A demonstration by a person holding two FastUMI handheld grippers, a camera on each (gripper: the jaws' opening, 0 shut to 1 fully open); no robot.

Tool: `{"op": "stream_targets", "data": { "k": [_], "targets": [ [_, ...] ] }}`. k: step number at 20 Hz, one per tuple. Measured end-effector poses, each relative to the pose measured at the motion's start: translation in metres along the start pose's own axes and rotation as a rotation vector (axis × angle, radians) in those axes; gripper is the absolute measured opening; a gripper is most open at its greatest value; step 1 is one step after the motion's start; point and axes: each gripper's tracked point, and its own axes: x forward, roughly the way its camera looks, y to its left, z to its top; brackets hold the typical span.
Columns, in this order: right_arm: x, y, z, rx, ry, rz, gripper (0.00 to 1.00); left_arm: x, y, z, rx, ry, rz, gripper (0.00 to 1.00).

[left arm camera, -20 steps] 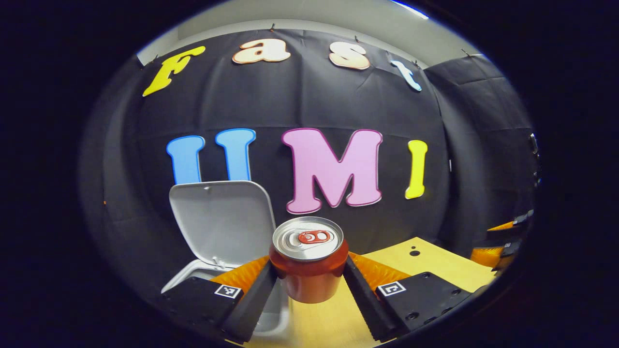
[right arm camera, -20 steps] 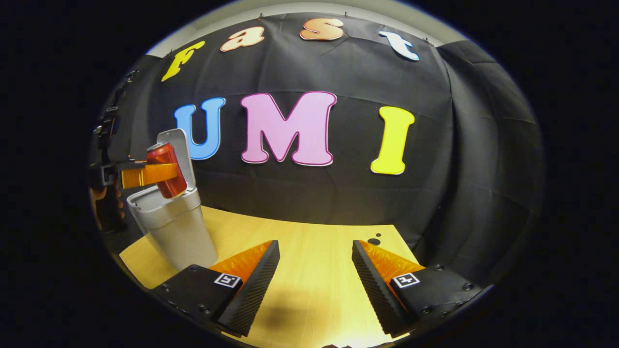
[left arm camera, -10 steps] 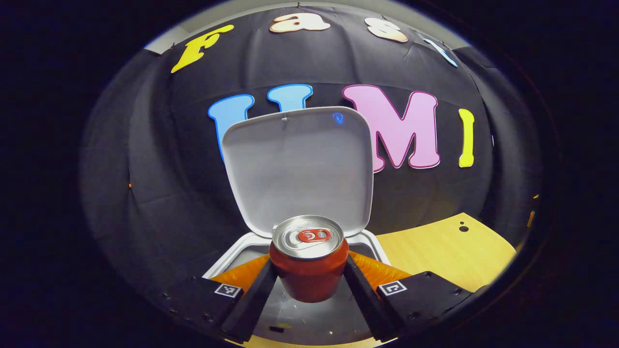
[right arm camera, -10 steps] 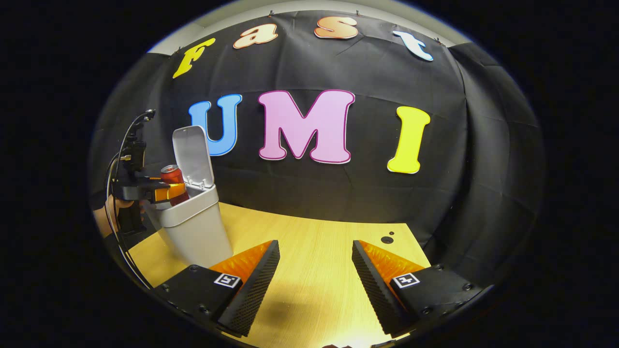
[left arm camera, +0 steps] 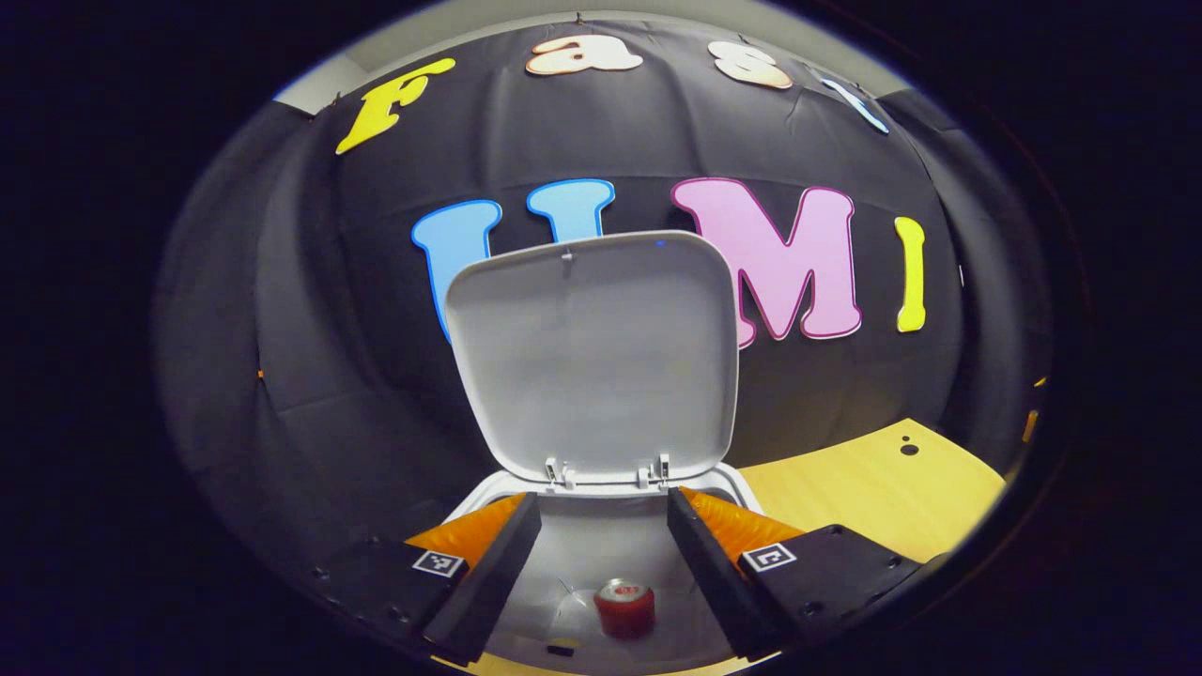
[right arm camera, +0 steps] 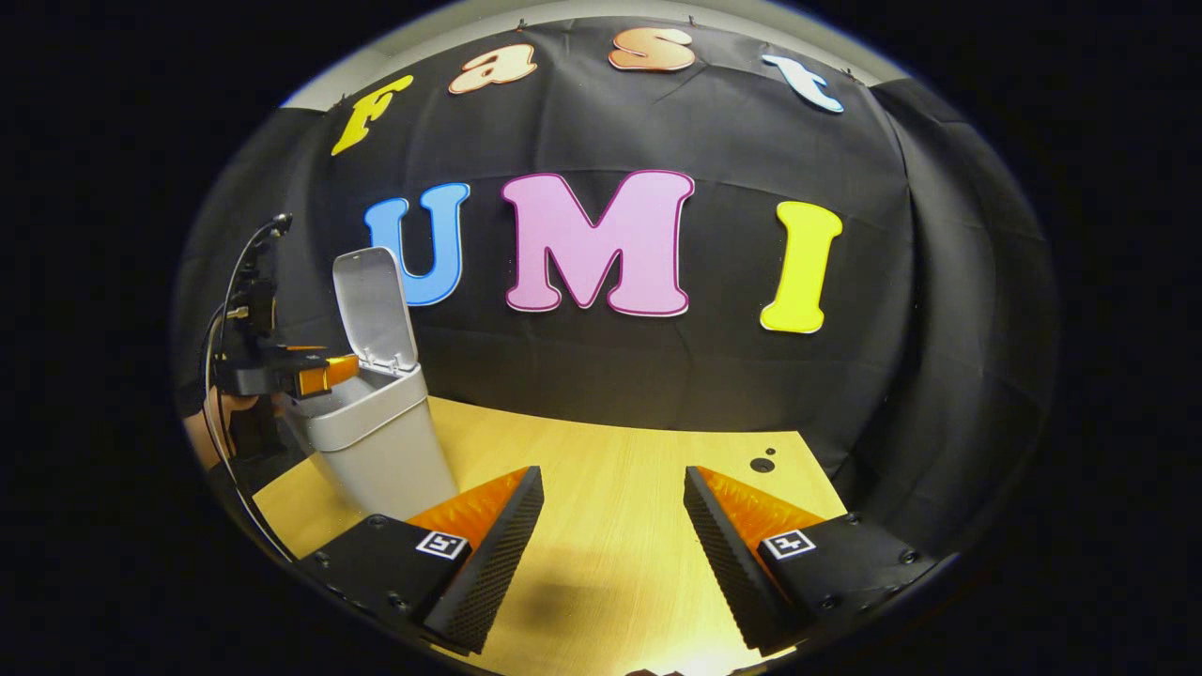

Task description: Press the lid of the desktop garbage bin to open it, pick up the crumpled paper on the desktop and throw it into the bin, then pick up the pop can on the desktop and drop it into the bin, and finally close the garbage bin lid.

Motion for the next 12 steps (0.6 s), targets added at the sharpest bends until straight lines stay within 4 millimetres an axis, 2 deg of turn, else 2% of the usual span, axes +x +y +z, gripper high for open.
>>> {"op": "stream_targets", "data": {
  "k": [3,4,8,12],
  "targets": [
    [0.005,0.011,0.016,-0.009,-0.021,0.030,0.97,-0.003,0.013,0.049,0.000,-0.082,0.009,0.93],
    [0.007,0.018,0.025,-0.001,-0.035,0.050,0.97,-0.003,0.018,0.073,-0.003,-0.124,0.001,0.93],
    [0.015,0.038,0.060,0.008,-0.075,0.109,0.97,0.006,0.032,0.134,-0.019,-0.223,-0.025,0.92],
    [0.020,0.047,0.085,-0.006,-0.091,0.137,0.97,0.028,0.034,0.170,0.017,-0.287,-0.051,0.92]
  ]
}}
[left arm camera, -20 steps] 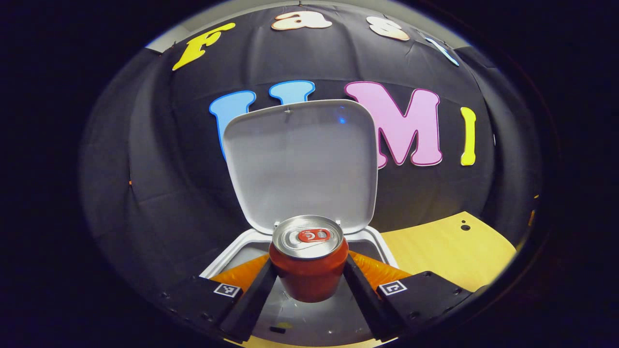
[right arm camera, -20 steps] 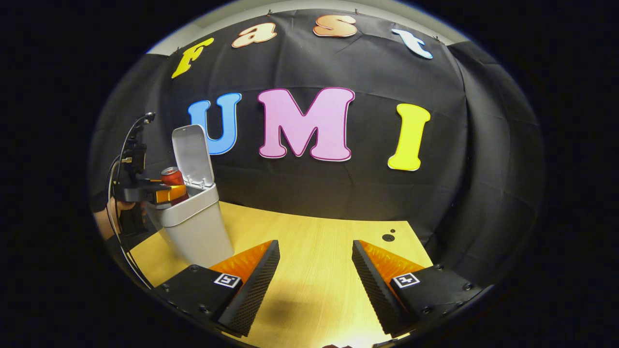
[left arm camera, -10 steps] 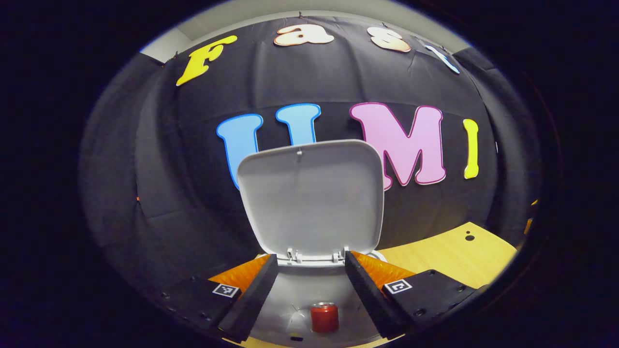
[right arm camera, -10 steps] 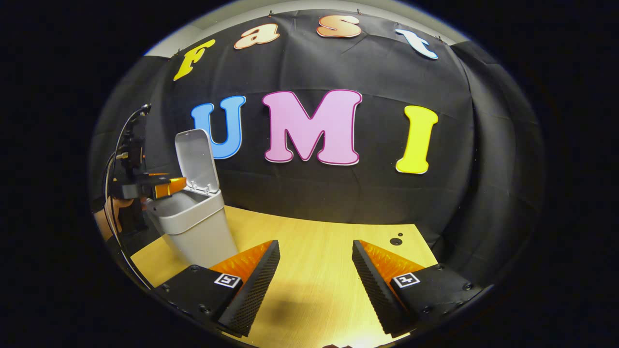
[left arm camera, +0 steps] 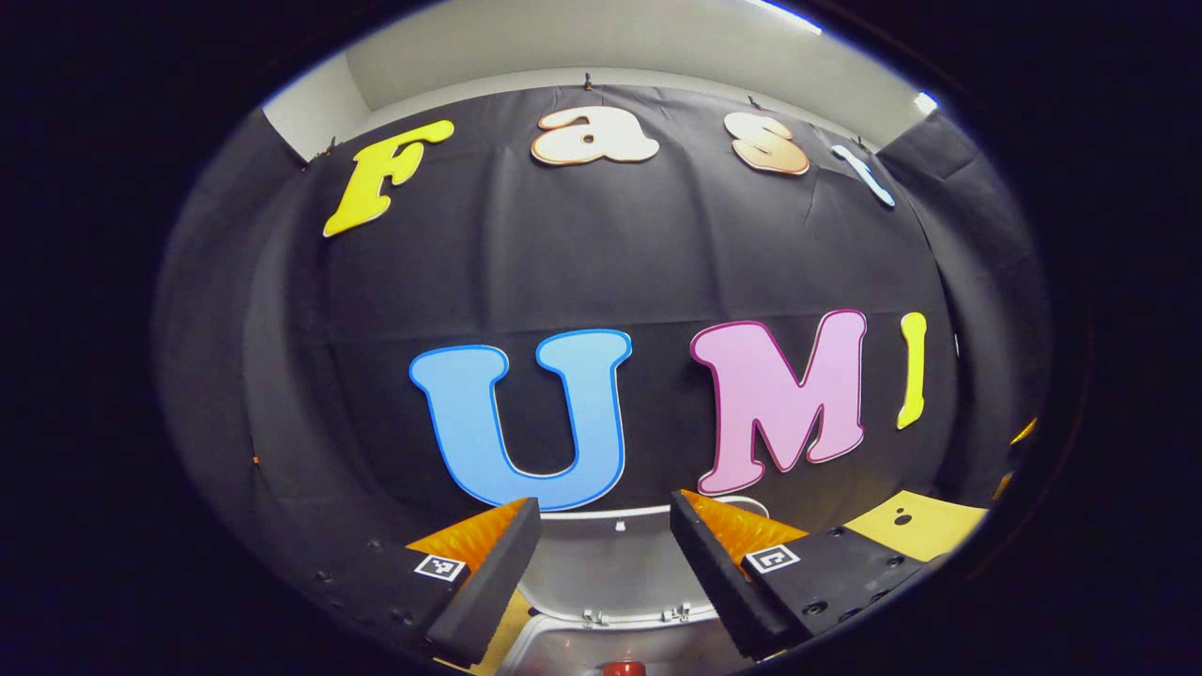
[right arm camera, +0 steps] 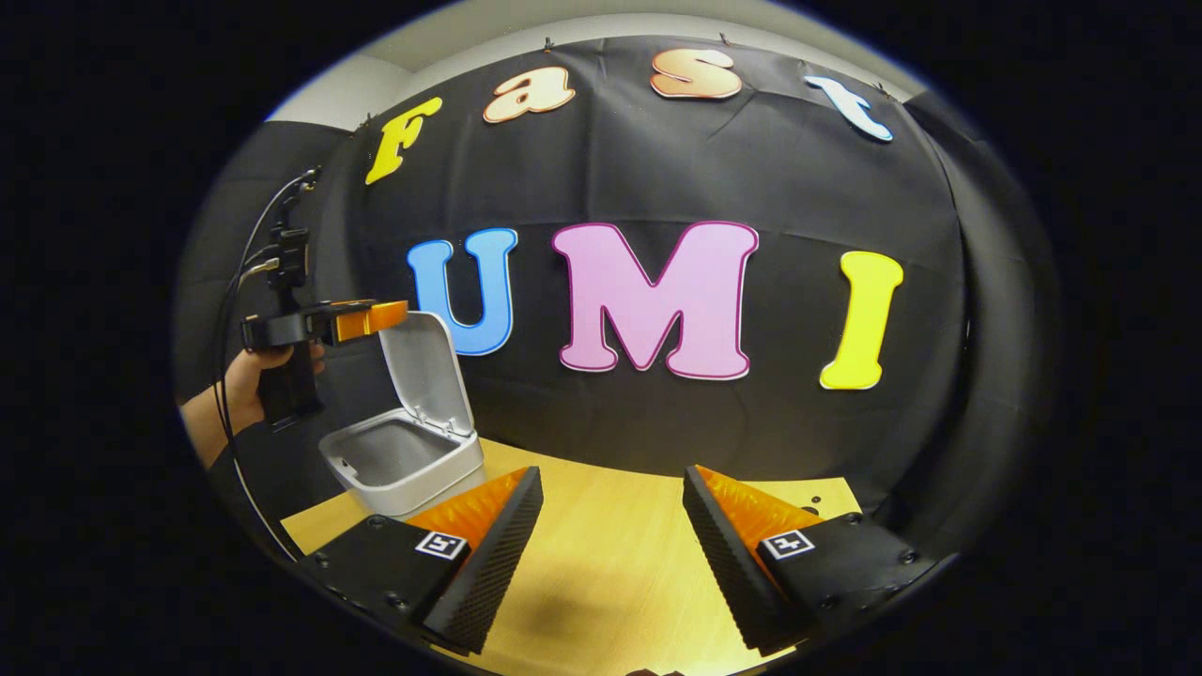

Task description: Press the lid of the desktop garbage bin to open it, pick up the crumpled paper on the desktop and throw it into the bin, then pick up the pop can on the desktop and drop it into the bin, and finally close the garbage bin lid.

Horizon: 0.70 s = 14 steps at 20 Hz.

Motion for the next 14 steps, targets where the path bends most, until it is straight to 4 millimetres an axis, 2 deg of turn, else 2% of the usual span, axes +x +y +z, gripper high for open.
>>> {"op": "stream_targets", "data": {
  "k": [2,4,6,8,10,14],
  "targets": [
    [0.001,-0.001,0.004,-0.017,0.001,-0.007,0.97,0.016,-0.006,0.010,-0.007,-0.029,-0.039,0.92],
    [-0.004,-0.012,0.002,-0.027,0.009,-0.044,0.97,0.035,-0.007,0.013,0.003,-0.037,-0.058,0.92],
    [-0.009,-0.015,-0.002,0.000,0.014,-0.056,0.98,0.048,-0.012,0.004,0.008,0.007,-0.090,0.92],
    [-0.009,-0.023,-0.018,-0.004,0.053,-0.070,0.97,0.053,-0.014,-0.009,-0.014,0.060,-0.104,0.92],
    [-0.011,-0.035,-0.030,-0.004,0.082,-0.097,0.97,0.048,-0.019,-0.017,-0.048,0.096,-0.112,0.92],
    [-0.012,-0.040,-0.044,0.024,0.103,-0.107,0.97,0.013,-0.016,-0.028,-0.098,0.162,-0.127,0.96]
  ]
}}
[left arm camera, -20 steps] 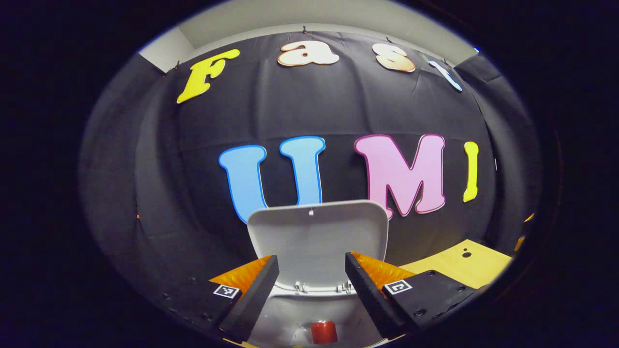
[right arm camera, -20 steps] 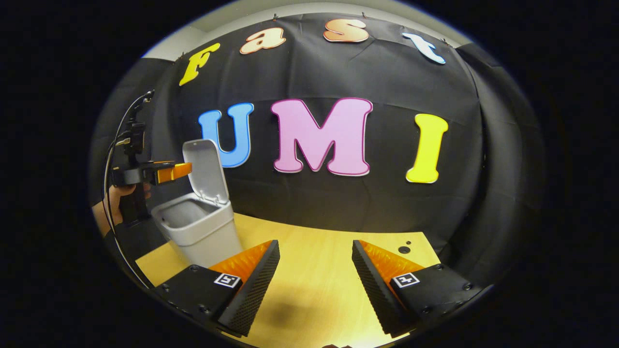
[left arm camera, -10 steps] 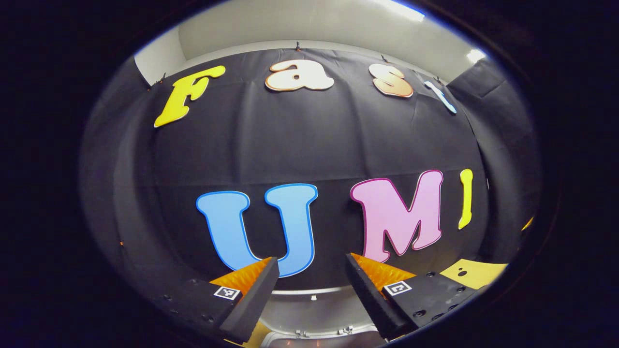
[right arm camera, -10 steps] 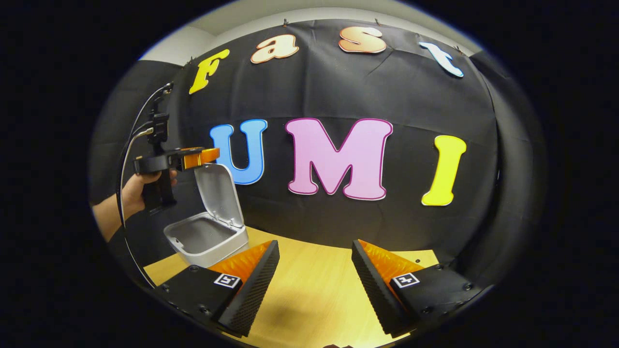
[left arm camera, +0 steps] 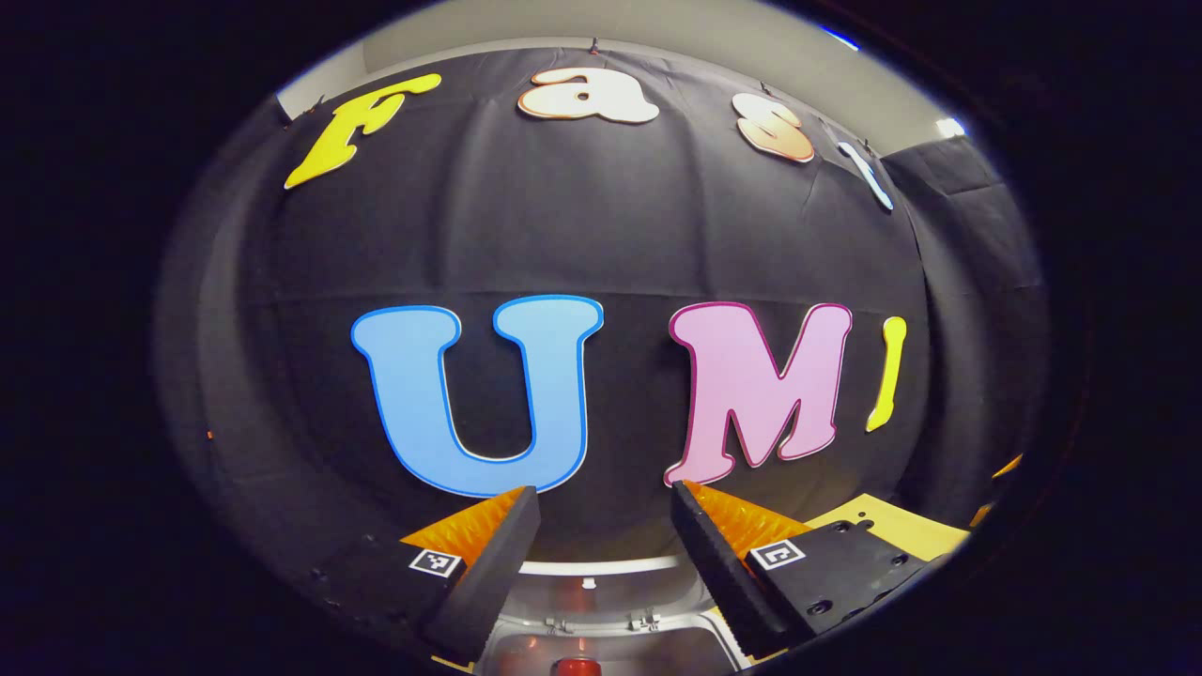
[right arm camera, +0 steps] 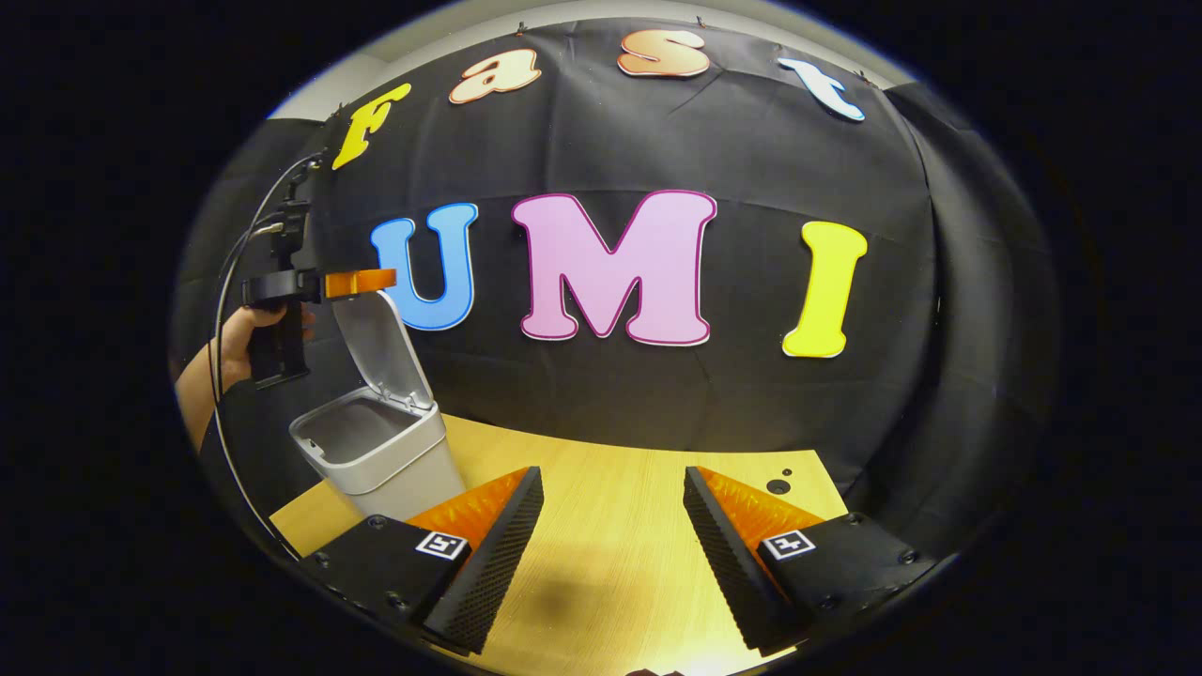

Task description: Press the lid of the desktop garbage bin to open it, pick up the crumpled paper on the desktop and throw it into the bin, then pick up the pop can on the desktop and drop it into the bin, and finally close the garbage bin lid.

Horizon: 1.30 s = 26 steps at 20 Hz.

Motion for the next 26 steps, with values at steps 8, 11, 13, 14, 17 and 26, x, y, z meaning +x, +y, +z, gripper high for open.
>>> {"op": "stream_targets", "data": {
  "k": [8,11,13,14,17,26],
  "targets": [
    [-0.002,0.022,-0.028,0.022,0.062,0.060,0.97,-0.094,-0.013,-0.087,-0.009,0.129,0.079,0.96],
    [-0.007,0.025,-0.038,0.004,0.082,0.063,0.98,-0.109,-0.020,-0.126,0.014,0.161,0.067,0.94],
    [-0.011,0.029,-0.045,0.008,0.099,0.060,0.98,-0.114,-0.020,-0.153,0.012,0.187,0.071,0.96],
    [-0.014,0.032,-0.047,0.015,0.104,0.058,0.98,-0.115,-0.021,-0.161,0.005,0.189,0.074,0.98],
    [-0.030,0.035,-0.048,0.028,0.106,0.024,0.97,-0.118,-0.023,-0.175,0.001,0.178,0.076,0.98],
    [-0.089,0.072,-0.041,-0.020,0.061,-0.051,0.97,-0.122,-0.027,-0.185,0.026,0.059,0.019,0.99]
  ]
}}
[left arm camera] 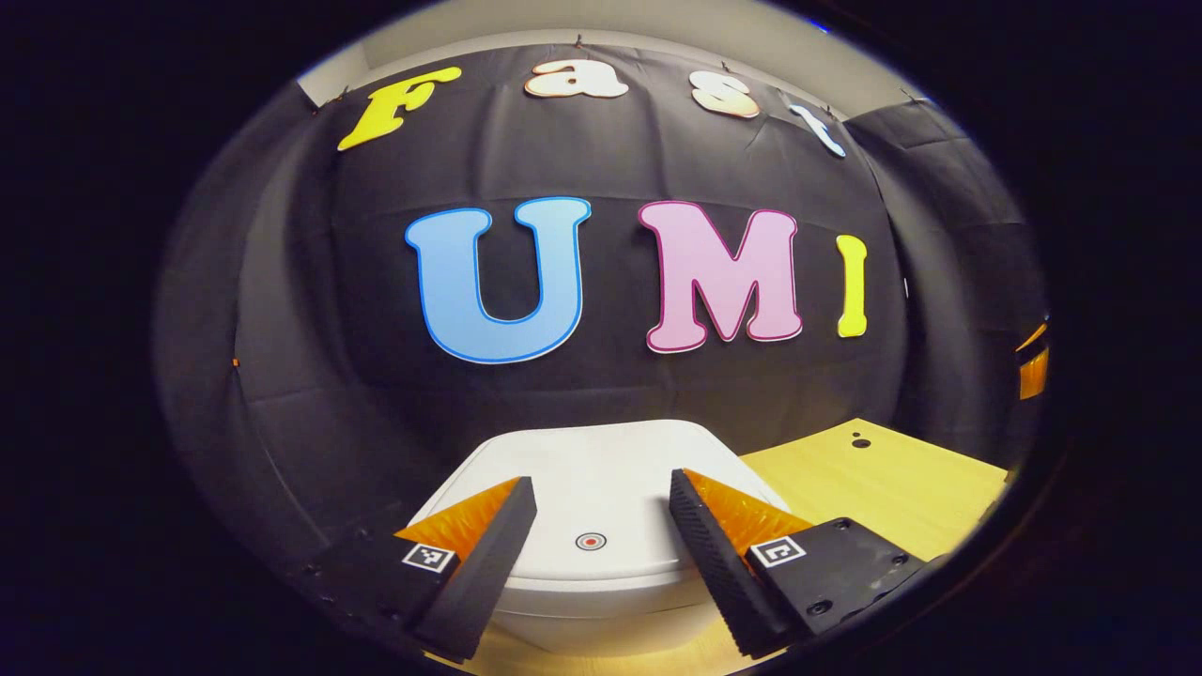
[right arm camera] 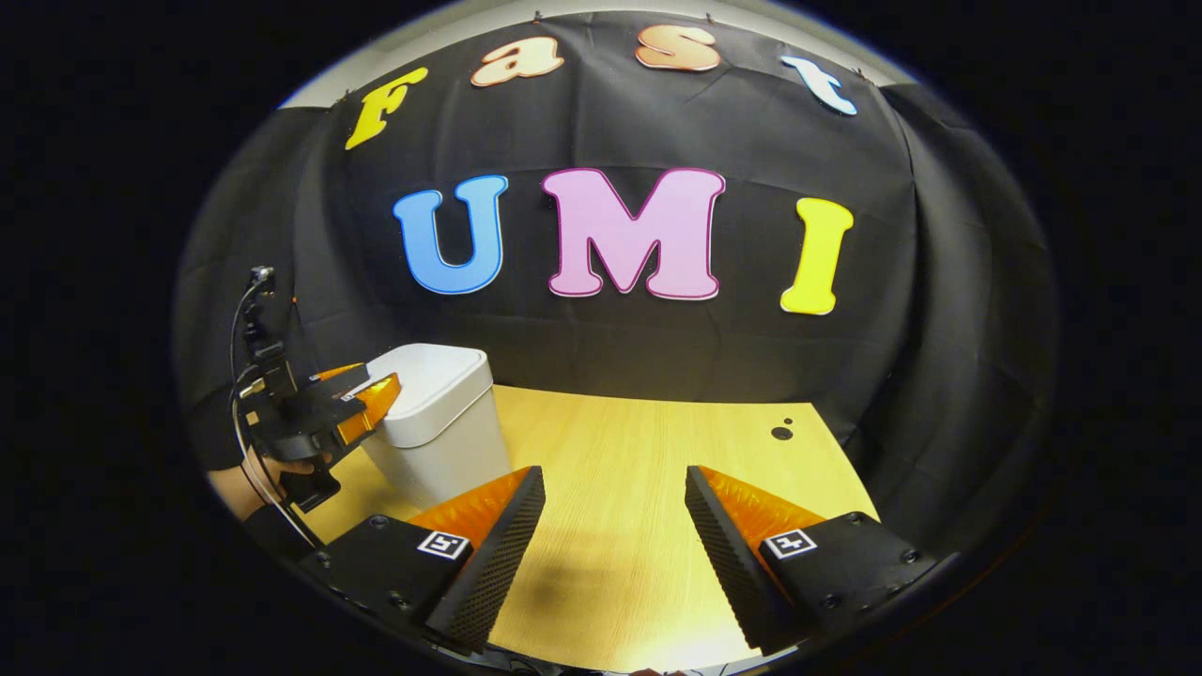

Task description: Press the lid of the desktop garbage bin to open it, pick up the crumpled paper on the desktop and throw it into the bin, then pick up the pop can on the desktop and drop it into the bin, and finally close the garbage bin lid.

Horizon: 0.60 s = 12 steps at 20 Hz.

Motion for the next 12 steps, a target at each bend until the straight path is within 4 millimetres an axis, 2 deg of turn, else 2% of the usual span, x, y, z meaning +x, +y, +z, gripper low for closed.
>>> {"op": "stream_targets", "data": {
  "k": [2,4,6,9,12],
  "targets": [
    [-0.015,0.011,0.006,-0.006,-0.028,-0.005,0.98,-0.001,-0.001,0.005,0.036,-0.013,-0.017,0.98],
    [-0.030,0.020,0.012,-0.006,-0.061,-0.011,0.97,-0.013,0.004,0.011,0.033,0.001,0.009,0.97],
    [-0.045,0.028,0.020,-0.032,-0.102,-0.028,0.98,-0.037,0.000,0.026,0.015,-0.038,0.015,0.94],
    [-0.070,0.032,0.032,-0.039,-0.172,-0.067,0.97,-0.088,-0.018,0.043,0.088,-0.103,0.011,0.94],
    [-0.086,0.040,0.047,-0.008,-0.265,-0.091,0.96,-0.145,-0.046,0.073,0.060,-0.177,-0.016,0.94]
  ]
}}
